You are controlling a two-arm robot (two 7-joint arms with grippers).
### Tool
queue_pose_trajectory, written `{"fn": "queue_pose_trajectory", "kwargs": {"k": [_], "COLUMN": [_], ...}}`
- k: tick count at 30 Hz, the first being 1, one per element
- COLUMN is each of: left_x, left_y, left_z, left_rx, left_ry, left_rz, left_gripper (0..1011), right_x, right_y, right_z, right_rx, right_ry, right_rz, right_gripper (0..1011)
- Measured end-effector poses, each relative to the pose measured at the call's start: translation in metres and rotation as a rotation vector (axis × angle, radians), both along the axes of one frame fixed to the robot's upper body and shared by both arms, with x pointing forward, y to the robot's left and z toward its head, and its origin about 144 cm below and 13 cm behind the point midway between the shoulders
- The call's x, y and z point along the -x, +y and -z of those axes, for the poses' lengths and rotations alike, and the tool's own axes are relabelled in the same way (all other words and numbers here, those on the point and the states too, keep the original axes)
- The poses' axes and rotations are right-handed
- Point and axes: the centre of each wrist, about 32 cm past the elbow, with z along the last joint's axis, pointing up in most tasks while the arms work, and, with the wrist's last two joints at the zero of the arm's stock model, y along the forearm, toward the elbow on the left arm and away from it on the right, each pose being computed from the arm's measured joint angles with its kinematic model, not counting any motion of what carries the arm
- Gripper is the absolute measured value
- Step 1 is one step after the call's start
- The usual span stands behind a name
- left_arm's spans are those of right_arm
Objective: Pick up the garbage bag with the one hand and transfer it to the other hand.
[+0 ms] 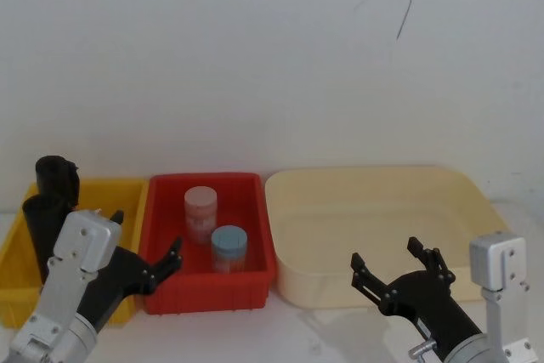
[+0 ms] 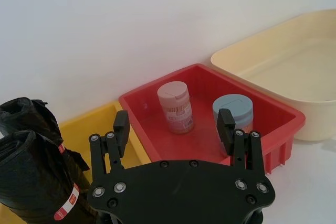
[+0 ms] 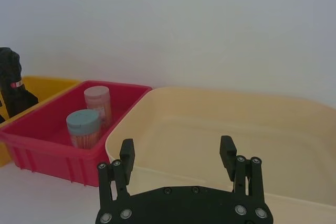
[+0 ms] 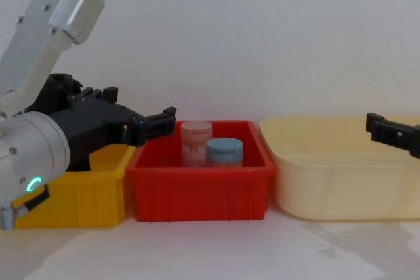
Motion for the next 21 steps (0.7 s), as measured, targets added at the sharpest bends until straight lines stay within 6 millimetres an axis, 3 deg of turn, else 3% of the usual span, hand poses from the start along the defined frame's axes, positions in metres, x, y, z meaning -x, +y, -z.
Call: {"fn": "queue_pose_trajectory", "kwargs": {"k": [15, 21], "left_x": [0.000, 0.000], "left_y": [0.000, -0.003], "left_z": [-0.001, -0.013], "left_rx": [-0.001, 0.001], "left_ry": [0.001, 0.009], "left_rz": [0.001, 0.005], "left_gripper": [1001, 1001], "right_x": [0.000, -0.002], "right_y": [0.000, 0.000], "right_z": [-0.001, -0.013], "right_rx": [0.000, -0.011], "right_ry": [0.002, 0.020], "right_rz": [-0.004, -0.045], "right_gripper": [1000, 1000]}}
